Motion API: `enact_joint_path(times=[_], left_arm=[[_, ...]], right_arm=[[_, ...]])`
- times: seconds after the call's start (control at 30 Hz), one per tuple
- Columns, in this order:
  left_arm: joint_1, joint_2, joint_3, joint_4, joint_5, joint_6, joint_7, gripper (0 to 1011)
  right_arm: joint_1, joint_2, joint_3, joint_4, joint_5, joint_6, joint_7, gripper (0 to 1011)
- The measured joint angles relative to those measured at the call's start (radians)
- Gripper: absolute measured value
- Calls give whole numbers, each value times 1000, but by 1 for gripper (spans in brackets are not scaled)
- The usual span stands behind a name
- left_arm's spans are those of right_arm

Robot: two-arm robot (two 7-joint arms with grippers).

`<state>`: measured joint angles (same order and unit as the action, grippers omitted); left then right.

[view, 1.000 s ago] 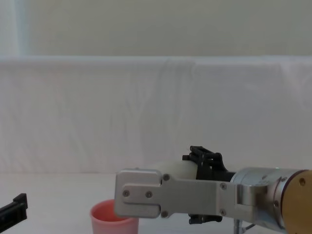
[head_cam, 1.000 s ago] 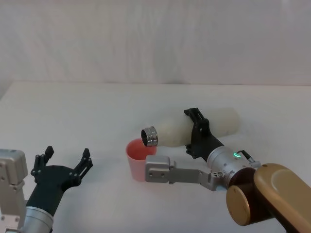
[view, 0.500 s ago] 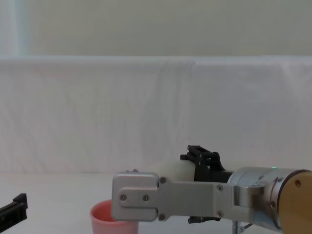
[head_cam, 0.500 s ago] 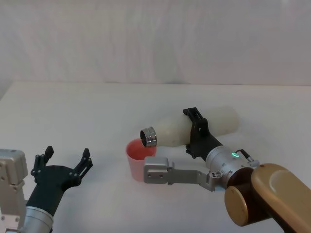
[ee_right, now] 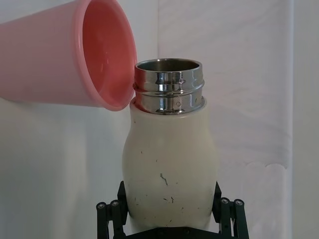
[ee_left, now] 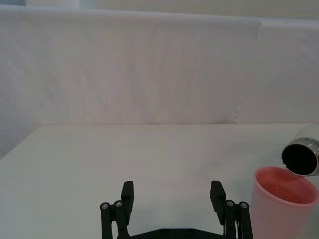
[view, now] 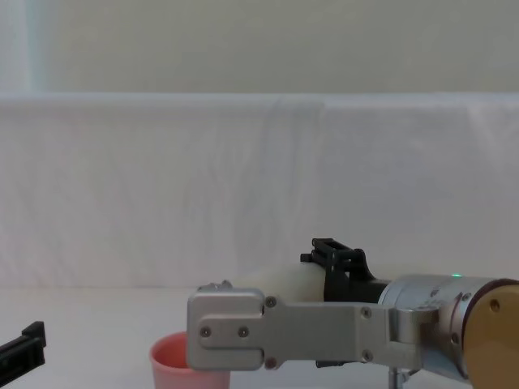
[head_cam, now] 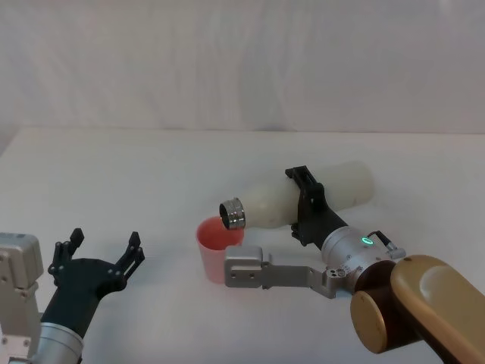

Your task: Grasp the thermos with one hand and pour water into the cup lid.

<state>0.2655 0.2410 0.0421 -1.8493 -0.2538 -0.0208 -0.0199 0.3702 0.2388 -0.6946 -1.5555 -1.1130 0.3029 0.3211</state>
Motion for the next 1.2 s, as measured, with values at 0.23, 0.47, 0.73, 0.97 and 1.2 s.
enact_joint_path(times=[0.23,0.47,0.73,0.97,1.2], left_arm=[[0,0,0,0,0,0,0,1001],[0,0,0,0,0,0,0,1001],[0,0,0,0,0,0,0,1001],[0,0,0,0,0,0,0,1001],[0,0,0,0,0,0,0,1001]], right_arm=[[0,3,-3,-1,-9,2,0,957],[2,5,-7,-2,-17,2,2,957],[8,7,-14,0,-32,2,3,957],[13,6,-17,3,-39,3,6,957],[18,5,-20,7,-43,2,7,957]])
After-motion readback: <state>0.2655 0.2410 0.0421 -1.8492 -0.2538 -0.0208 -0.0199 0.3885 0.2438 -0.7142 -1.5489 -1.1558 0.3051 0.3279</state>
